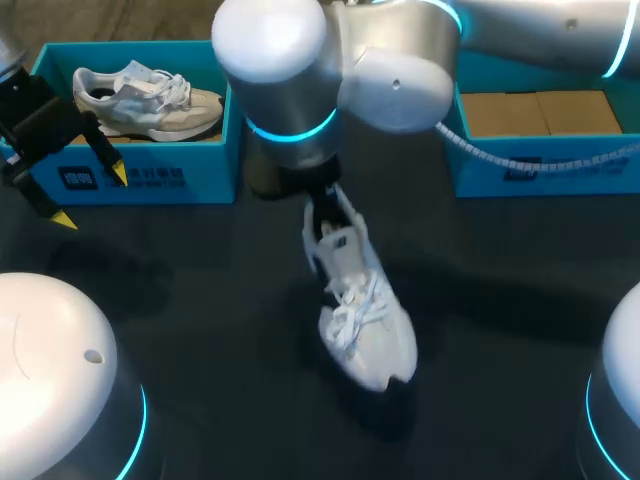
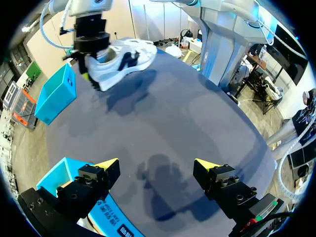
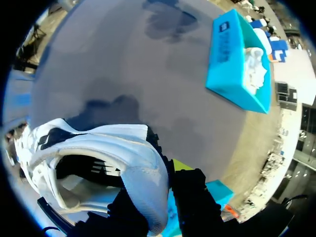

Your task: Take the shoe out of the shoebox, open the shoe tongue, remove and reinsert the insole, then place the shoe into the shoebox

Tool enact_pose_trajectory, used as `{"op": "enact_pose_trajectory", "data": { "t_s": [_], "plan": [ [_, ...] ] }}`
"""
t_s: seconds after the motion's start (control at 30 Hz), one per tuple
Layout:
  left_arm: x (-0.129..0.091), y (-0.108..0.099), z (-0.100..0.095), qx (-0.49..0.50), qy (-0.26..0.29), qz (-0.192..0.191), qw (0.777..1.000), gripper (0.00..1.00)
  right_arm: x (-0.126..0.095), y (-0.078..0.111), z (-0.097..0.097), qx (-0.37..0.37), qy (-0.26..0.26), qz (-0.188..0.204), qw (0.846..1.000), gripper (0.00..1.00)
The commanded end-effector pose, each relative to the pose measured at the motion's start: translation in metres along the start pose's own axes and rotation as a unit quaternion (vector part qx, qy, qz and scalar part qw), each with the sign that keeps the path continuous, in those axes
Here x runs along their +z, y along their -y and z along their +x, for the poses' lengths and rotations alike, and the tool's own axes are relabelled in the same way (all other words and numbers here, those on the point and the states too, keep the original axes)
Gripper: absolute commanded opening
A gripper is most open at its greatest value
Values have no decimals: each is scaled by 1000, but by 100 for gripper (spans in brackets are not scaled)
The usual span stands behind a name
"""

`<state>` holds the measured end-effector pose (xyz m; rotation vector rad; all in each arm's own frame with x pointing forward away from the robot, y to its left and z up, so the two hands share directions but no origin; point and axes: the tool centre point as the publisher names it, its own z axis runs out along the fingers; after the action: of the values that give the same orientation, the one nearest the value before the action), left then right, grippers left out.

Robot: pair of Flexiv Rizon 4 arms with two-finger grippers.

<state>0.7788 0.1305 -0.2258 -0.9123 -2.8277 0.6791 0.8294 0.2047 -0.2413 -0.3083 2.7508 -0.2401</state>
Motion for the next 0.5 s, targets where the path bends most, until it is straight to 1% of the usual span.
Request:
{"op": "enact_pose_trajectory", "data": {
  "t_s": [0.03,0.07,0.1,0.17,0.2,0.27,0.33,0.4,0.5],
  "plan": [
    [0,0,1,0,0,-1,1000,100,-13,40,-31,-24,13,-10,1000,0],
    [0,0,1,0,0,-1,1000,100,-11,49,-40,-25,12,-5,1000,0],
    [0,0,1,0,0,-1,1000,100,-10,57,-48,-29,26,-21,999,0],
    [0,0,1,0,0,-1,1000,100,-6,74,-64,-32,16,-3,999,0],
    [0,0,1,0,0,-1,1000,100,-6,82,-71,-37,24,-13,999,0],
    [0,0,1,0,0,-1,1000,100,-5,96,-85,-36,24,-9,999,0],
    [0,0,1,0,0,-1,1000,100,-3,108,-97,-39,29,-12,999,0],
    [0,0,1,0,0,-1,1000,100,-3,116,-107,-47,31,-2,998,0],
    [0,0,1,0,0,-1,1000,100,-3,131,-119,-68,31,0,997,0]
  ]
}}
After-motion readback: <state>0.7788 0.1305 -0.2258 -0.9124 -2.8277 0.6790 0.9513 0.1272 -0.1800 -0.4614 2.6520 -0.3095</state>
